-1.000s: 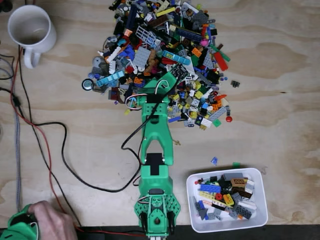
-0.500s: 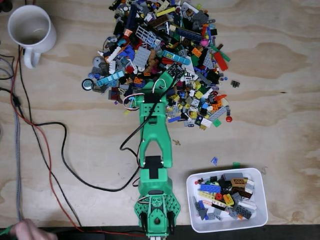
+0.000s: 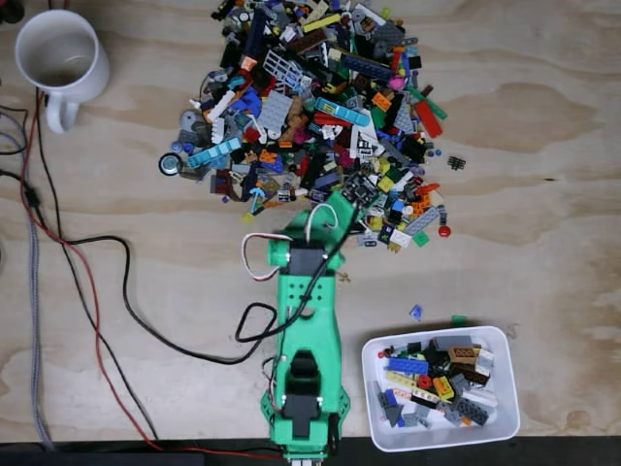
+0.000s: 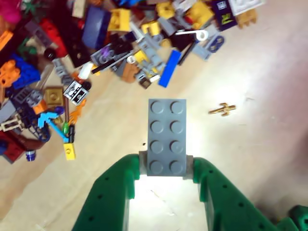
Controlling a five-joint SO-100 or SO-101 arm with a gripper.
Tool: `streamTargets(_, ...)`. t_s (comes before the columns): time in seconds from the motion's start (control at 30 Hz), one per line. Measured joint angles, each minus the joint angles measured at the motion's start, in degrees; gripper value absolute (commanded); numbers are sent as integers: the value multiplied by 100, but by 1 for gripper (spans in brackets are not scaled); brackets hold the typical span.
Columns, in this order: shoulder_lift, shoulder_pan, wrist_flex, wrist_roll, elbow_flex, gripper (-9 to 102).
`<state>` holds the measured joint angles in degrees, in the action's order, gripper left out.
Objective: Find the closest Lego and put it in the bin.
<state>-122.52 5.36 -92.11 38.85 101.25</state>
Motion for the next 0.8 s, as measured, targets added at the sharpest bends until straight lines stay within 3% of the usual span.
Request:
streamTargets(0.27, -800, 3287, -483, 1459, 70, 1)
streamTargets(0.47, -888, 5502, 141, 2435, 659, 2)
streamTargets(0.63, -896, 6741, 545, 3173, 1081, 3)
streamTargets(0.8, -976, 7497, 905, 3639, 1485, 14)
